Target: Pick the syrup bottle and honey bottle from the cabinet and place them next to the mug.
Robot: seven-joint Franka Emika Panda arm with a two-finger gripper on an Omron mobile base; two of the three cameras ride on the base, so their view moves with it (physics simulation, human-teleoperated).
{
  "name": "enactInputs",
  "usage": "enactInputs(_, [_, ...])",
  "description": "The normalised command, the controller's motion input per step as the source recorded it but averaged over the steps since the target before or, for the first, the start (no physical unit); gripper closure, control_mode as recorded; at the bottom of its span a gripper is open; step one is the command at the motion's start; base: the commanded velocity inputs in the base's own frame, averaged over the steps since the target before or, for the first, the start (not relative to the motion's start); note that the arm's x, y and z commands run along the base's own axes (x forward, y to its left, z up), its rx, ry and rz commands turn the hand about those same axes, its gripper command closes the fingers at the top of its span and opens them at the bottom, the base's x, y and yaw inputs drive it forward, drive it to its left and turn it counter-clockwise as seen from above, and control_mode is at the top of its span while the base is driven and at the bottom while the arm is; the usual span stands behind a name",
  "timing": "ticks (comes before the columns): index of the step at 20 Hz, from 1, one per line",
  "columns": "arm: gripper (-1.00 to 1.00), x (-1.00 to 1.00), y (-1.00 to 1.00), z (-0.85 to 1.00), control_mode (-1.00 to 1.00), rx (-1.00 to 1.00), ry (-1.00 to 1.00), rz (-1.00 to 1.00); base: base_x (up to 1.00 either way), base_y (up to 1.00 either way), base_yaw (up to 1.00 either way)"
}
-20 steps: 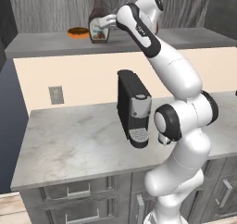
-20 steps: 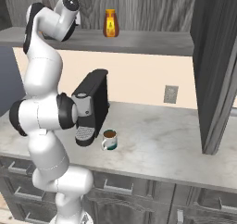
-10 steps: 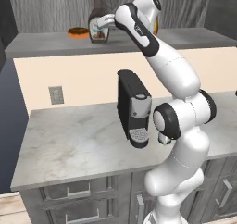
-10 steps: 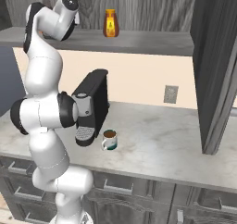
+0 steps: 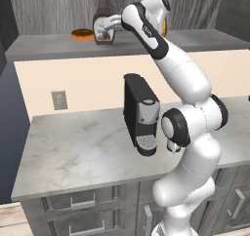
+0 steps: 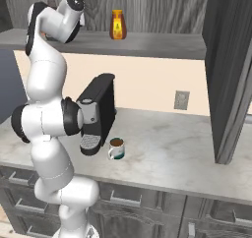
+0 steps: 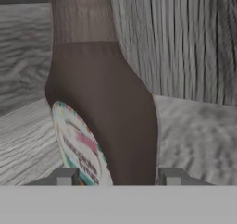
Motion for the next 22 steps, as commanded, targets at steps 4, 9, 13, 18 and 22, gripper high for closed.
enactInputs(4, [1.00,-0.26,0.00,0.00,-1.00,0.00,0.00,0.00,0.00,0.00,0.00])
enactInputs(9, [1.00,-0.80,0.00,0.00,-1.00,0.00,-0.03,0.00,0.00,0.00,0.00])
enactInputs(13, [1.00,-0.95,-0.07,0.00,-1.00,0.01,-0.06,0.00,0.00,0.00,0.00])
enactInputs(18, [1.00,-1.00,-0.23,0.00,-1.00,0.05,-0.16,0.00,0.00,0.00,0.00])
enactInputs(22, [1.00,-1.00,-0.39,-0.07,-1.00,0.07,-0.19,0.00,0.00,0.00,0.00])
